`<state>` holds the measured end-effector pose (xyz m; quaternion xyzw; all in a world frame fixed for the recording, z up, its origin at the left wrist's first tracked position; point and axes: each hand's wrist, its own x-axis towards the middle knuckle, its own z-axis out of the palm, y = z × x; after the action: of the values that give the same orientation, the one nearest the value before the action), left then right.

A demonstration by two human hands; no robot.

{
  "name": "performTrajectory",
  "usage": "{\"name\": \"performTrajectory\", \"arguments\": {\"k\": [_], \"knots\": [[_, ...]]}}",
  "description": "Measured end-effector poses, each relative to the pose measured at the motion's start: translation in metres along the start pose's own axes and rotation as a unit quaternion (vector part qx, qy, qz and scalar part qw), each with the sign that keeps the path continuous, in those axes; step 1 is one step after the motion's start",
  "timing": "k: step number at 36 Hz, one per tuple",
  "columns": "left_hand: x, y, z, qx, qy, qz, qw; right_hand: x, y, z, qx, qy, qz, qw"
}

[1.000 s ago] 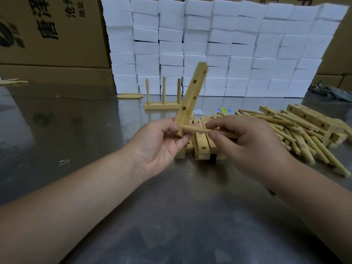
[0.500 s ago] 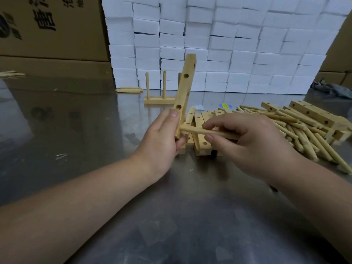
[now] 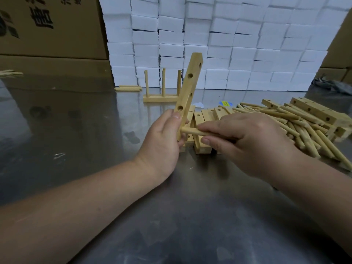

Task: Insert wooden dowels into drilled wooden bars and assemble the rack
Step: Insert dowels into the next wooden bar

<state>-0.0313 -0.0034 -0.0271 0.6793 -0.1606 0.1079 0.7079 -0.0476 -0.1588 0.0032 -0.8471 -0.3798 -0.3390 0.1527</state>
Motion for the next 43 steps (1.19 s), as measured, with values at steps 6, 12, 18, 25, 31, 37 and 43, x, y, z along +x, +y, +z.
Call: {"name": "performTrajectory", "arguments": {"k": [6, 12, 18, 25, 31, 37, 43], "knots": [[-0.001, 0.0, 0.001, 0.006, 0.021, 0.025, 0.999, 0.0, -0.004, 0.004, 0.041, 0.021, 0.026, 0.999], [-0.002, 0.001, -0.001, 0.015, 0.01, 0.058, 0.998, -0.001, -0.007, 0.006, 0.142, 0.001, 0.124, 0.982], [0.0, 0.0, -0.002, 0.026, 0.015, 0.081, 0.996, -0.002, -0.011, 0.007, 0.266, -0.005, 0.218, 0.939], [0.002, -0.003, -0.002, 0.032, 0.016, 0.119, 0.992, 0.0, -0.014, 0.01, 0.386, 0.002, 0.28, 0.879], [0.003, -0.007, -0.003, 0.046, 0.013, 0.129, 0.99, 0.002, -0.012, 0.011, 0.441, -0.005, 0.324, 0.837], [0.007, -0.013, -0.002, 0.097, 0.033, 0.11, 0.989, 0.004, -0.01, 0.007, 0.389, 0.0, 0.307, 0.869], [0.013, -0.013, -0.007, 0.166, 0.064, 0.108, 0.978, 0.001, -0.01, 0.014, 0.345, -0.022, 0.318, 0.883]]}}
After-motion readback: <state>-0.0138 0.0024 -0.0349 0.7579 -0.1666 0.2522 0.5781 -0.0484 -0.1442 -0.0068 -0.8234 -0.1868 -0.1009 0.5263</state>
